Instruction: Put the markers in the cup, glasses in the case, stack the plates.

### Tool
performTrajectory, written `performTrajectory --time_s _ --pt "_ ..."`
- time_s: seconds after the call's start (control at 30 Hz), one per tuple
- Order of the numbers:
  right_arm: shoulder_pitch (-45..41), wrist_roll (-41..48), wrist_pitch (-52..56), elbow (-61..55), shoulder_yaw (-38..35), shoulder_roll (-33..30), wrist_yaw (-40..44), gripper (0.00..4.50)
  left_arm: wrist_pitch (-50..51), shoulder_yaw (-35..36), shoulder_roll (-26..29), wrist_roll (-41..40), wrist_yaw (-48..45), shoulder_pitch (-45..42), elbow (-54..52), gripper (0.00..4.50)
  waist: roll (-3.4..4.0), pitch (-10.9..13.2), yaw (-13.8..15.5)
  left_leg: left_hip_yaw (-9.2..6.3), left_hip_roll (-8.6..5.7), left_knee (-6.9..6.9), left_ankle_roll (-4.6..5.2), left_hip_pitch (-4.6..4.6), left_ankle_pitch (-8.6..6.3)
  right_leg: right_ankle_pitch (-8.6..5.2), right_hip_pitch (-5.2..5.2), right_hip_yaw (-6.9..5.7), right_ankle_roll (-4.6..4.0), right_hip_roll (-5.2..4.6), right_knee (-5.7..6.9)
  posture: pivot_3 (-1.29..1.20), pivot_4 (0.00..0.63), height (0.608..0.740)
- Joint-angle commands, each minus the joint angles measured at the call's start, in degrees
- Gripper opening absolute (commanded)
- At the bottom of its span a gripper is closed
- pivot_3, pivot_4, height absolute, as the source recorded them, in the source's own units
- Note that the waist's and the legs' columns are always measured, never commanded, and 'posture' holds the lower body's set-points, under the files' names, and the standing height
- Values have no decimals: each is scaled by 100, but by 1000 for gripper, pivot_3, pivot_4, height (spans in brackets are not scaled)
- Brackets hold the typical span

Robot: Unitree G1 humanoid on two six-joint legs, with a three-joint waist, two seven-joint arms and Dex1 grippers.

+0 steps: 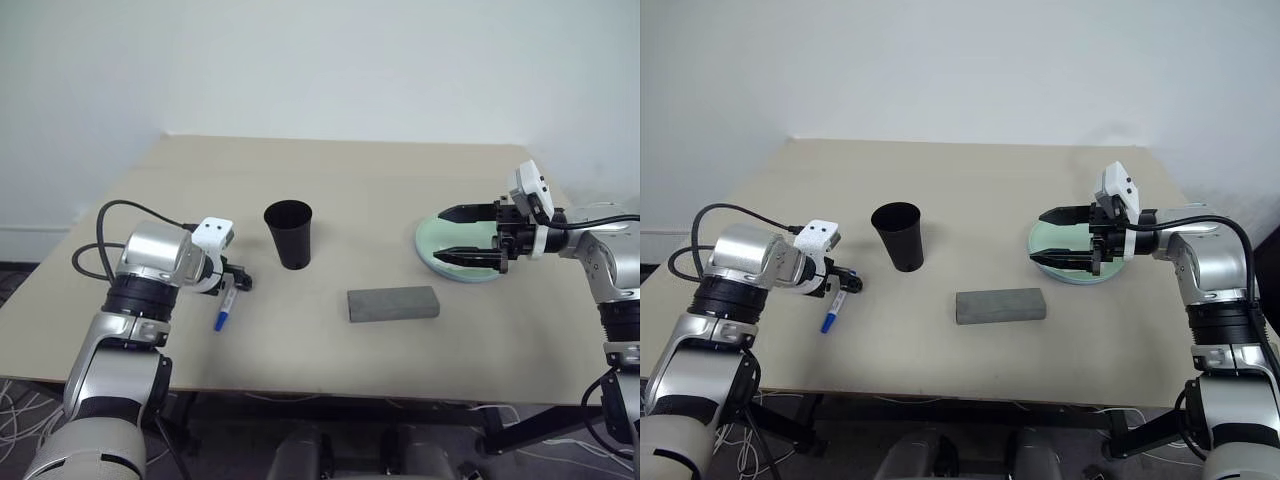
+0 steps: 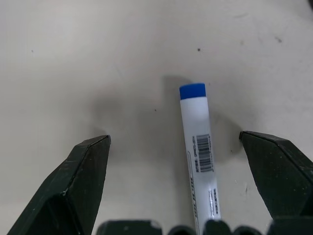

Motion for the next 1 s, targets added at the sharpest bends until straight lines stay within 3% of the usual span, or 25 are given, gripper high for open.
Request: performTrajectory --time_s 0.03,0.1,0.47,0.7,0.77,1.0 --pt "-73 38 -104 -148 -116 -37 -9 4500 -131 -2 -37 143 -34 -152 90 4319 1 0 1 0 0 0 0 0 0 0 0 0 0 0 0 0 0 727" --pt "-68 41 -107 -151 -120 -40 -10 4500 -136 2 -52 170 -44 -157 118 3903 1 -1 2 -1 0 0 0 0 0 0 0 0 0 -1 0 0 0 727" --pt "-83 22 -150 -123 -100 -18 -22 4500 -171 0 -65 233 -106 -88 115 168 1 -1 -5 -1 2 0 0 1 0 1 -3 -1 -1 1 2 0 0 727" --pt "-118 10 -172 -82 -92 -9 -14 4500 -313 -104 2 215 -340 -35 -113 113 1 -1 -5 0 1 0 0 1 0 1 -2 -1 -1 1 2 0 0 727" --pt "-129 4 -181 -66 -95 -4 -17 4500 -496 -291 167 202 -638 -32 -387 113 0 0 -5 0 1 0 0 1 0 1 -2 0 -1 1 2 0 0 727" --pt "-206 -26 -201 10 -105 11 -15 4500 -825 92 720 55 -1265 -482 -651 113 -10 7 -5 1 1 0 0 -11 0 1 -16 -1 -1 0 0 0 0 727"
